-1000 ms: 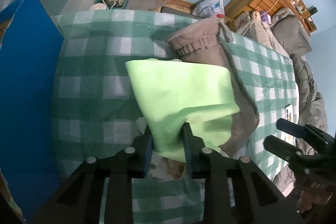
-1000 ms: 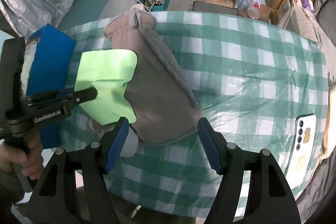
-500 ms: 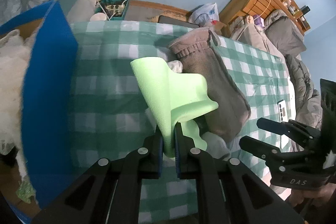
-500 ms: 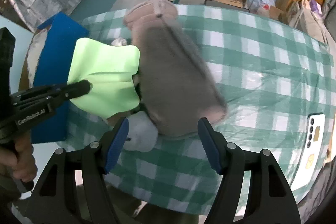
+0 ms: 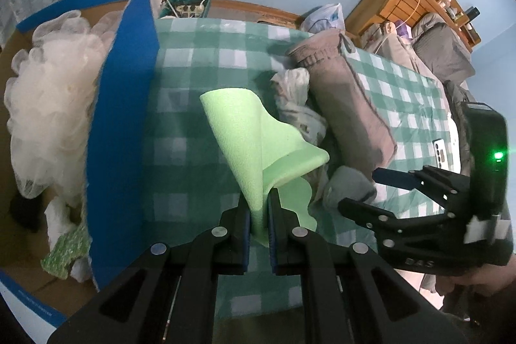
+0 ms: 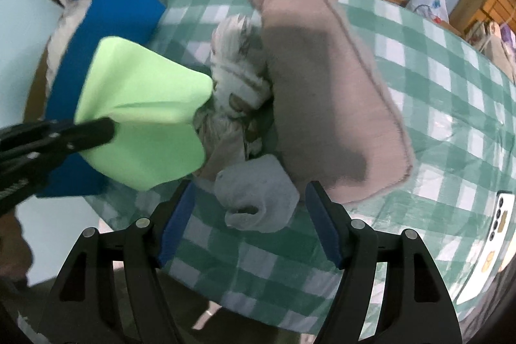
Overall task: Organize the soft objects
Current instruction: 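Grasp the grey sock with the right tool while the left tool holds the cloth, then carry the light green cloth and grey sock with both tools over the box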
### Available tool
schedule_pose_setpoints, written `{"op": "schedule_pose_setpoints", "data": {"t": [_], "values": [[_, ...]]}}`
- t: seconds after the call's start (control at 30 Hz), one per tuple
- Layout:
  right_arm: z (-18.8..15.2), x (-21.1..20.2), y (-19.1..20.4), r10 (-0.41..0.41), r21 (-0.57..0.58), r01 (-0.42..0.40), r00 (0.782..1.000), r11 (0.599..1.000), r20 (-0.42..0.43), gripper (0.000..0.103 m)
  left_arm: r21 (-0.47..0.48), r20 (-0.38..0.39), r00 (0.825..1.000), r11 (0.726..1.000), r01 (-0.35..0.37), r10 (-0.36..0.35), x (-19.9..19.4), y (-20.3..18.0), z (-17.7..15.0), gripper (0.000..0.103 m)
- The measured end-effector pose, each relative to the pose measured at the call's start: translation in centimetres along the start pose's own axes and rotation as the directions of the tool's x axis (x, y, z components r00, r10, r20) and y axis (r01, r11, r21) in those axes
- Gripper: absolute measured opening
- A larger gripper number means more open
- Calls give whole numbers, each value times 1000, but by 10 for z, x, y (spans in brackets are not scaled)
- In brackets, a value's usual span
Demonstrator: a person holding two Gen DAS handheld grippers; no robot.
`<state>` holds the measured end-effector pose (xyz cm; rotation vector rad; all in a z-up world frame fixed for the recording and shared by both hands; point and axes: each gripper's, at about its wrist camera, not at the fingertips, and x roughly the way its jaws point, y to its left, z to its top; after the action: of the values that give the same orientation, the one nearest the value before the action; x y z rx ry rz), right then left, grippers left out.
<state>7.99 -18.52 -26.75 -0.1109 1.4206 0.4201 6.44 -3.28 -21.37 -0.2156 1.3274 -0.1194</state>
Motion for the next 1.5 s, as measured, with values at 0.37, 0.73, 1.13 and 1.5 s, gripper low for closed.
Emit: {"op": "schedule_pose_setpoints", "data": {"t": [0.37,0.73,1.13,1.5], "values": [[-10,20,12,-48,-74,47,999,996,-14,28,7,-14,1000,1000,-11,11,-3,10,-11,9],[-16,-11,6,-10,-46,11,999,999,30,20,45,6,1000,999,-17,17,-15,10,-16,9],[-18,-62,14,14,-22,-12,995,1000,100,20,95,57,998,995,-35,30,-43,5,-22,9],[-8,-89,26,32,-25,-28,989,999,144,20,76,137,990,997,-27,16,-85,6,-20,9]]}}
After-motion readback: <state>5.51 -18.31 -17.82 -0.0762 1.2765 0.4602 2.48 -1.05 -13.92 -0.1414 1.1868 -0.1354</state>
